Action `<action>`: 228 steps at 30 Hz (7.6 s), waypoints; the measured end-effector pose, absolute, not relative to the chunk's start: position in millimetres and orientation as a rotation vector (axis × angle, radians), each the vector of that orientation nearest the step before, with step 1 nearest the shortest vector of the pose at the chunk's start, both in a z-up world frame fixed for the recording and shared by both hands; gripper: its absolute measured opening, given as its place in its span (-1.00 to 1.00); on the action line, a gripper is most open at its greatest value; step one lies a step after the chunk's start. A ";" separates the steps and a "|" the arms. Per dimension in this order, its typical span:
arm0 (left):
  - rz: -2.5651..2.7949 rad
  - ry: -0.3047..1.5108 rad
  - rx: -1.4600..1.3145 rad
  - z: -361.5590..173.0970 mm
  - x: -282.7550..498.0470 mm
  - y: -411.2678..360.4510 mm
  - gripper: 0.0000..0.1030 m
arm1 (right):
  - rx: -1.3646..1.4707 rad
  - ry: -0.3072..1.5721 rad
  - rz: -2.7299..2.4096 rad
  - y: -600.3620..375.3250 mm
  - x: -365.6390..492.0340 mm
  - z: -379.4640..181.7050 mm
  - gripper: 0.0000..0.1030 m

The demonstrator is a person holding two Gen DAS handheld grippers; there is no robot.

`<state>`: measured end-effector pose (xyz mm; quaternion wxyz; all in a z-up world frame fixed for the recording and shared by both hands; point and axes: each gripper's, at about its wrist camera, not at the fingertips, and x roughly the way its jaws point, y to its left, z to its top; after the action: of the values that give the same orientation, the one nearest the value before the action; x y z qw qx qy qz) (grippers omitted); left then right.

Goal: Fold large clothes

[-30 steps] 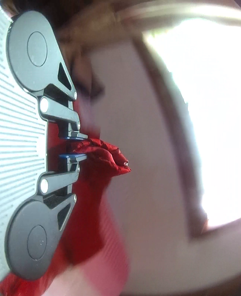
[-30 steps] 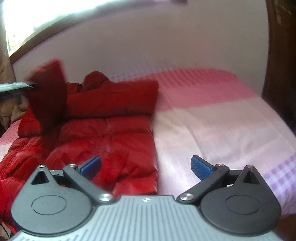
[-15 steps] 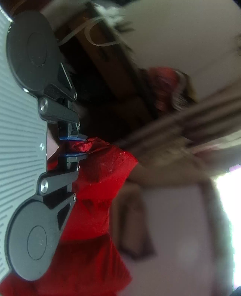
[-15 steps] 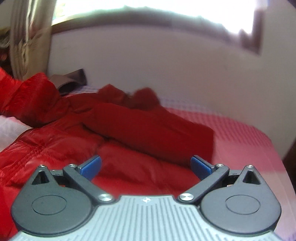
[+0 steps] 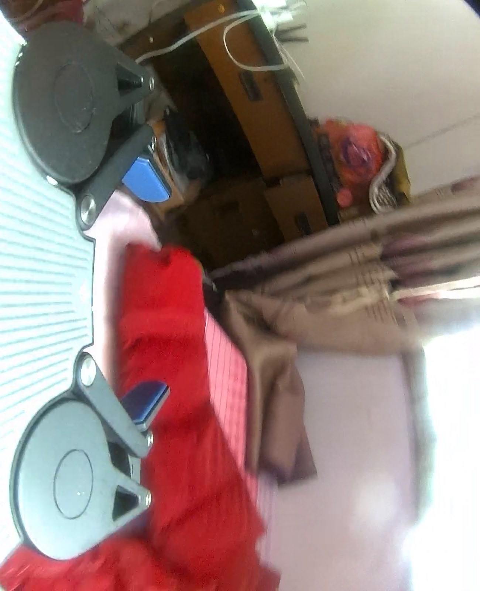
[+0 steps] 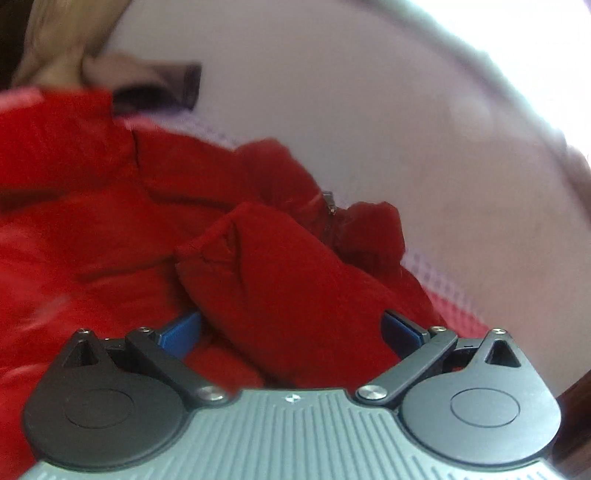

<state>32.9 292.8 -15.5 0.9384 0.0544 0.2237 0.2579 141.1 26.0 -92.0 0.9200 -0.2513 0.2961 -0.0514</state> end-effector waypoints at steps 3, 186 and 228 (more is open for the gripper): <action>0.473 0.435 0.189 -24.1 12.1 262.5 1.00 | -0.432 0.662 -0.079 3.3 154.1 -84.5 -0.57; 0.387 0.417 -0.385 -32.6 126.5 397.0 -0.86 | -0.718 0.474 0.053 48.1 167.4 -122.1 -0.77; 0.013 0.395 -0.178 45.0 147.1 148.2 -0.86 | -0.454 0.313 0.035 -79.4 42.6 -48.3 0.90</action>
<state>147.1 148.2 45.0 0.9766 -0.0884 0.1960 0.0063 42.6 -79.4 -48.3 0.9621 -0.2240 0.1546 0.0172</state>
